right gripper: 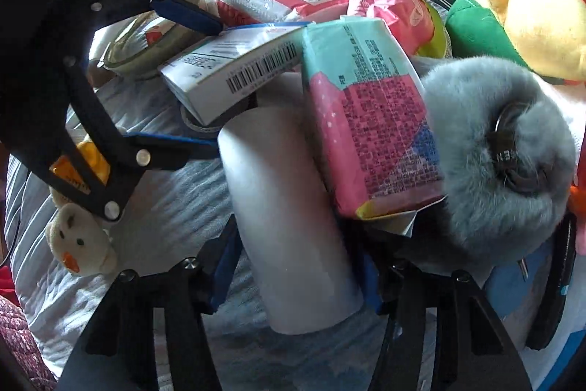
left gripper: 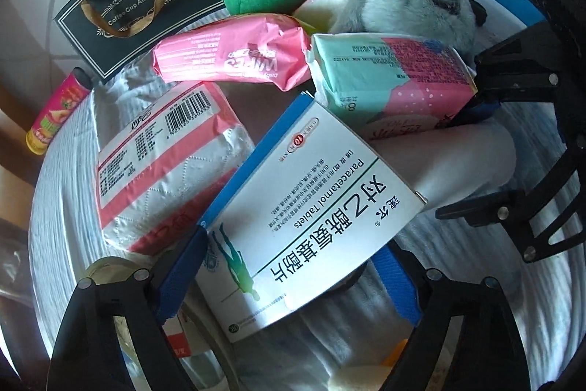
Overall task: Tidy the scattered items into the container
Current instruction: 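Grasp the white paper roll with the right tool while the left tool grasps a white medicine box, then carry the white box in the left tool and paper roll in the right tool to the blue crate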
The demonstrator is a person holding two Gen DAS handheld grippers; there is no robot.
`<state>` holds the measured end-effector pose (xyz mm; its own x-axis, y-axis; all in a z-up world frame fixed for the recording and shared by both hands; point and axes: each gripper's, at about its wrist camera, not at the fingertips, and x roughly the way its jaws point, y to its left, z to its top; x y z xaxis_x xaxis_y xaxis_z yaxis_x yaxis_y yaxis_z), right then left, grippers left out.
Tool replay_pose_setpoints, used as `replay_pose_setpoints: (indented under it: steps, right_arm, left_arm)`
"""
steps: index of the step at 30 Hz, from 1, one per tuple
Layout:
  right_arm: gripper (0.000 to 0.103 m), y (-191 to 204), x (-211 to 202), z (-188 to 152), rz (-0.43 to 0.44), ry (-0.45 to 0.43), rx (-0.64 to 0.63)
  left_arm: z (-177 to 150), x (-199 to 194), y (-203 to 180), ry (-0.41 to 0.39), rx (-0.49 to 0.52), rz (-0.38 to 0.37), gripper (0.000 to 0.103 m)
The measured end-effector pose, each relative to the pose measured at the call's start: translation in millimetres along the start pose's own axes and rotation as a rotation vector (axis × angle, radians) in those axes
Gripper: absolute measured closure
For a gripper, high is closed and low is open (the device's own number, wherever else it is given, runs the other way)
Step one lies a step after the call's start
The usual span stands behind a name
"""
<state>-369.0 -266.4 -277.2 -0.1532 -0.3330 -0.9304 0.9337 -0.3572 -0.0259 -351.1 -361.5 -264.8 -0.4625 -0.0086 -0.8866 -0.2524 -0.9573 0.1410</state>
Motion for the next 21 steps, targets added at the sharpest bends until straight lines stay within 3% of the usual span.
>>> replay_pose_setpoints:
  steps: [4,10,17,21]
  right_arm:
    - [0.051,2,-4,-14,-0.019,0.003,0.05]
    - [0.053,5,-21,-47,-0.008,-0.04,0.168]
    - [0.053,10,-27,-71,0.021,-0.068,0.247]
    - [0.053,9,-26,-70,0.025,-0.078,0.27]
  left_arm:
    - [-1,-16,1,-0.047,-0.008,-0.016,0.043]
    - [-10,-45,1,-0.118,-0.046,-0.036,0.063]
    - [-26,-59,-1,-0.133,-0.104,-0.016,0.068]
    - [-39,-65,12,-0.142,-0.202,0.001,0.074]
